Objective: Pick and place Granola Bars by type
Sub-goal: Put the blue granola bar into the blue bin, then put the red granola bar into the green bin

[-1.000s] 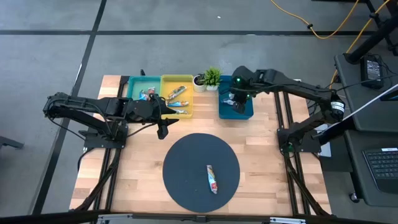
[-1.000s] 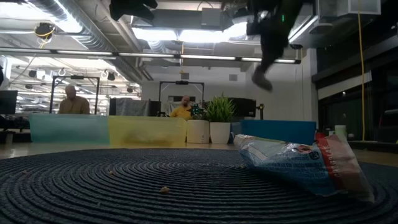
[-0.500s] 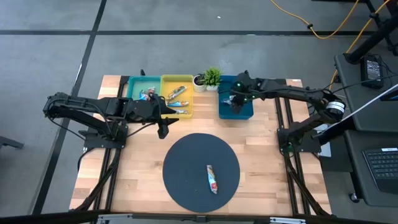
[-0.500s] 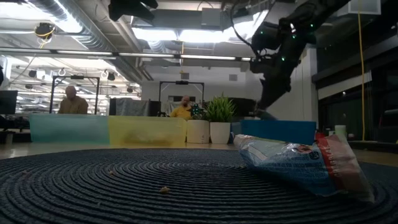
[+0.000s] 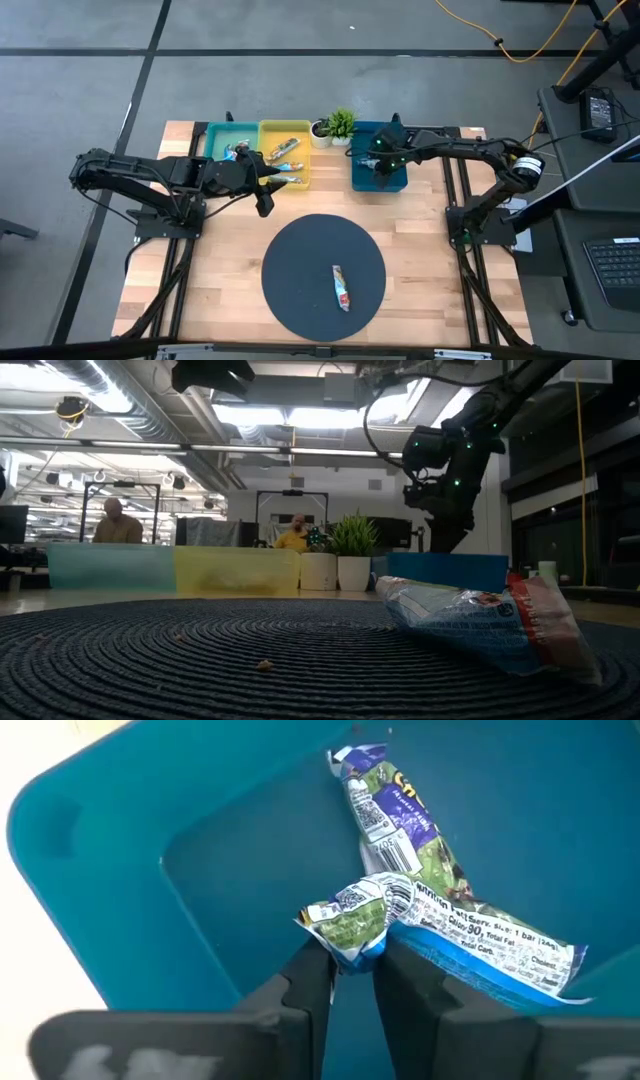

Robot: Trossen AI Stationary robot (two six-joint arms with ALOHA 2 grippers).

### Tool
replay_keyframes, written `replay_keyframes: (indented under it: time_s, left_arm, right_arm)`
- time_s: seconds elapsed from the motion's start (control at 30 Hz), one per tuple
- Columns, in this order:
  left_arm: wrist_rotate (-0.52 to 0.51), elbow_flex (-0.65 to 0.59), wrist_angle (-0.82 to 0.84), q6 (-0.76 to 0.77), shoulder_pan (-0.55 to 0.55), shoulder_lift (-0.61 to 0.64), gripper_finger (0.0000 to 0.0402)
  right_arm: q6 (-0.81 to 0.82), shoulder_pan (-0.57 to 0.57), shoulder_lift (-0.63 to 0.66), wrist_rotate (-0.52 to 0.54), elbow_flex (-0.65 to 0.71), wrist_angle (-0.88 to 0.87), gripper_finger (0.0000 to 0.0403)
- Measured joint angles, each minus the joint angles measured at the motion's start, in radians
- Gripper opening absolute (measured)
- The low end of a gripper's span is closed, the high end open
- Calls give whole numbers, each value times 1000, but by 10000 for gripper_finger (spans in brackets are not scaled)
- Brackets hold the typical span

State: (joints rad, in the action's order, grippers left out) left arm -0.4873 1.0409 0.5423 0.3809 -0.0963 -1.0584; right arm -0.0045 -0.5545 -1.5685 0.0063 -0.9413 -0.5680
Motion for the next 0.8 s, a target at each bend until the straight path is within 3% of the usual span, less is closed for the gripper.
replay_keyframes:
  time_s: [0.4,0.67,0.8]
  left_arm:
    - [-65,0,0,52,0,0,173]
    - [-71,0,13,69,0,0,173]
    - [-71,0,16,13,0,0,173]
  right_arm:
    - [-44,0,-2,-5,0,8,89]
    - [-80,2,23,1,0,49,204]
    - [-105,38,101,114,0,95,238]
